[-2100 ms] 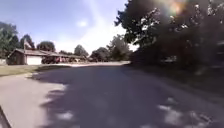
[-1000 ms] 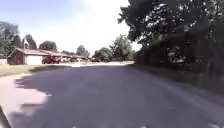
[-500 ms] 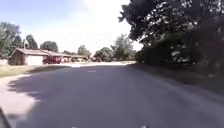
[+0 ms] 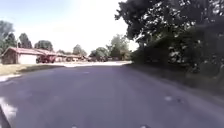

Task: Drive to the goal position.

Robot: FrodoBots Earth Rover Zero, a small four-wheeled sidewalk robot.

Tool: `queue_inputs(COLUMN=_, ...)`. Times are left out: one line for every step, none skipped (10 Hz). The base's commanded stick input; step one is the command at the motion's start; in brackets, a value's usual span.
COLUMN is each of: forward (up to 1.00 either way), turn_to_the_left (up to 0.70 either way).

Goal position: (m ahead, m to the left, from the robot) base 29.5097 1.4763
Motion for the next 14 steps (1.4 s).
queue_inputs(forward=0.70, turn_to_the_left=0.03)
queue_inputs(forward=0.70, turn_to_the_left=0.03)
queue_inputs(forward=0.70, turn_to_the_left=0.03)
queue_inputs(forward=0.70, turn_to_the_left=0.03)
queue_inputs(forward=0.70, turn_to_the_left=0.03)
queue_inputs(forward=0.70, turn_to_the_left=0.03)
queue_inputs(forward=0.70, turn_to_the_left=0.03)
queue_inputs(forward=0.70, turn_to_the_left=0.03)
queue_inputs(forward=0.70, turn_to_the_left=0.03)
queue_inputs(forward=0.70, turn_to_the_left=0.03)
queue_inputs(forward=0.70, turn_to_the_left=0.03)
queue_inputs(forward=0.70, turn_to_the_left=-0.08)
queue_inputs(forward=0.70, turn_to_the_left=-0.28)
queue_inputs(forward=0.70, turn_to_the_left=-0.20)
